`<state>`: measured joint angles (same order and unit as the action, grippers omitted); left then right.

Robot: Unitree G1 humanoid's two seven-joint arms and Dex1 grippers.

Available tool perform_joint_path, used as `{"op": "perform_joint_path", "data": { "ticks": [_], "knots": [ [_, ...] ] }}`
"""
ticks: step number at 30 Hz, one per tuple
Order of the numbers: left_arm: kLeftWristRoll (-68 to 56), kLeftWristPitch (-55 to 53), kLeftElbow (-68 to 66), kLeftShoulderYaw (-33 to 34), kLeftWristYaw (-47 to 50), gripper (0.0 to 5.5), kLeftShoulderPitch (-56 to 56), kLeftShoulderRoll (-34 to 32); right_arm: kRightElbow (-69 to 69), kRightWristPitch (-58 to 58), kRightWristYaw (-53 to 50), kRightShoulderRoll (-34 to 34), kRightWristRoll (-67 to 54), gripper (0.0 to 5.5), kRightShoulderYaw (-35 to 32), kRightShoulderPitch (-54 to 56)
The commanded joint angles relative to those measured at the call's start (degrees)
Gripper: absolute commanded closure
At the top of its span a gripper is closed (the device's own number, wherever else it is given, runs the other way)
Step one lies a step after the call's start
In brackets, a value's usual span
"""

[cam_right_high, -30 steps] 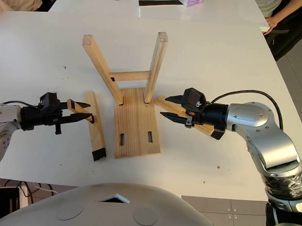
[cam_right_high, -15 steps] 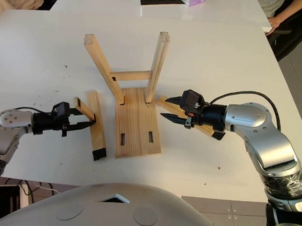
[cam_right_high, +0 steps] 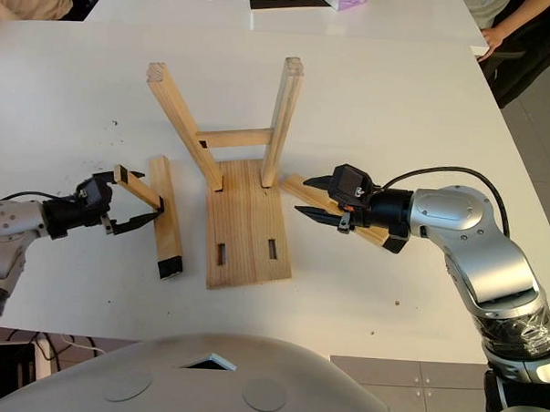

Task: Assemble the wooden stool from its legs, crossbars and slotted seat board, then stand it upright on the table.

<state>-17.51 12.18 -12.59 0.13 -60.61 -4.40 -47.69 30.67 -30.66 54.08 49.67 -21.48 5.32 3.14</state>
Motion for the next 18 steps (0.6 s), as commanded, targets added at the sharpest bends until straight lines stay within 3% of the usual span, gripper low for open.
{"op": "perform_joint_path", "data": {
  "ticks": [1, 9, 15, 18],
  "knots": [
    [-3.03, -6.87, 8.60, 3.09, -3.19, 0.78, -6.01, -4.48, -0.35, 0.83, 0.62, 0.72, 0.29, 3.21, -0.81, 0.44],
    [-23.20, -25.34, 25.68, 17.11, -4.06, 0.78, -8.56, -5.46, -1.01, 1.17, 1.11, 1.18, 0.23, 3.21, -1.86, 0.56],
    [-37.92, -35.80, 35.37, 24.54, -2.14, 1.70, -7.65, -4.81, -1.10, 1.32, 1.87, 1.59, 0.25, 3.21, -1.76, 0.61],
    [-37.84, -36.70, 35.88, 24.51, 2.25, 1.70, -4.25, -3.12, -1.46, 1.47, 2.21, 1.60, 0.42, 3.21, -1.55, 0.99]
  ]
}}
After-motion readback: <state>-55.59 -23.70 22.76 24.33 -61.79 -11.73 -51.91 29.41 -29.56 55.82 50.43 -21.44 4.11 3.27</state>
